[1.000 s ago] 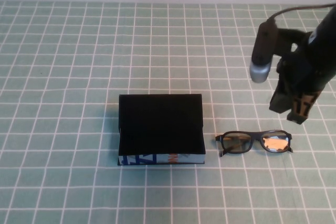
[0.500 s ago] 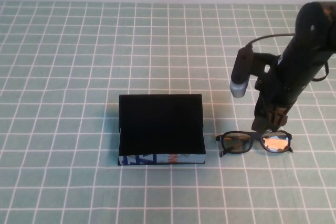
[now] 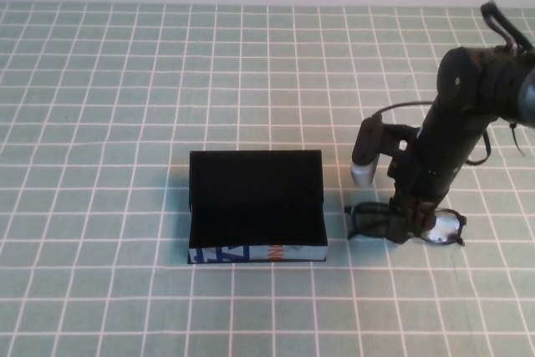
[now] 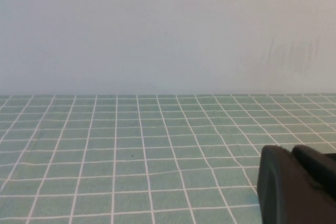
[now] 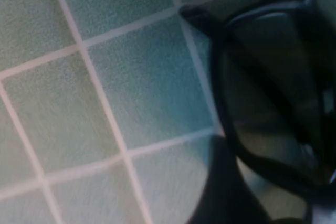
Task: Return glasses to glasses case
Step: Pick up the glasses from the table
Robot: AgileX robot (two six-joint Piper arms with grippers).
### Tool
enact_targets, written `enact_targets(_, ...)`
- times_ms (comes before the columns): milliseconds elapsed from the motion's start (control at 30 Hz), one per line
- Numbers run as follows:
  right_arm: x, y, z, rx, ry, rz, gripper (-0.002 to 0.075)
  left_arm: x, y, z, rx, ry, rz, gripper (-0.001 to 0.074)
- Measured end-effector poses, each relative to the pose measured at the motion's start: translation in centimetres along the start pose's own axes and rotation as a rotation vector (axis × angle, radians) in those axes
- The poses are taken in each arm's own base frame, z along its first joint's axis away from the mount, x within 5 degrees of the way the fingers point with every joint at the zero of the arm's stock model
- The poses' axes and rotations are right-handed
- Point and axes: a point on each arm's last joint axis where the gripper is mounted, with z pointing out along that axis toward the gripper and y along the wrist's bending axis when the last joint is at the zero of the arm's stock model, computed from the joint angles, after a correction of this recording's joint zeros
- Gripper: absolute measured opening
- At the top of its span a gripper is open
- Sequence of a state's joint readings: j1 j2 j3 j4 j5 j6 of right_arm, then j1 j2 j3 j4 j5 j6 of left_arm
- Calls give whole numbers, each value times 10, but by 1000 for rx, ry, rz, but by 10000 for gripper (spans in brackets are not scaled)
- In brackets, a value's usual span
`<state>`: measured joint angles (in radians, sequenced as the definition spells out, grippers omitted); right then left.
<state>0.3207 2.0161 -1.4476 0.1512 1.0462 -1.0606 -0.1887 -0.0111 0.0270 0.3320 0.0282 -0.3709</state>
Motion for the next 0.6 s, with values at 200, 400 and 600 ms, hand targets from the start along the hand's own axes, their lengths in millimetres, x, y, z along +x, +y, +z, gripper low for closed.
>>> enact_targets(200, -2, 0, 5, -23, -14, 13, 208, 0, 0, 0, 0, 0, 0, 1)
enact_targets(400, -2, 3, -2, -48, -9, 7, 95, 0, 0, 0, 0, 0, 0, 1)
enact_targets(600, -3, 8, -19, -36, -25, -18, 85, 0, 0, 0, 0, 0, 0, 1)
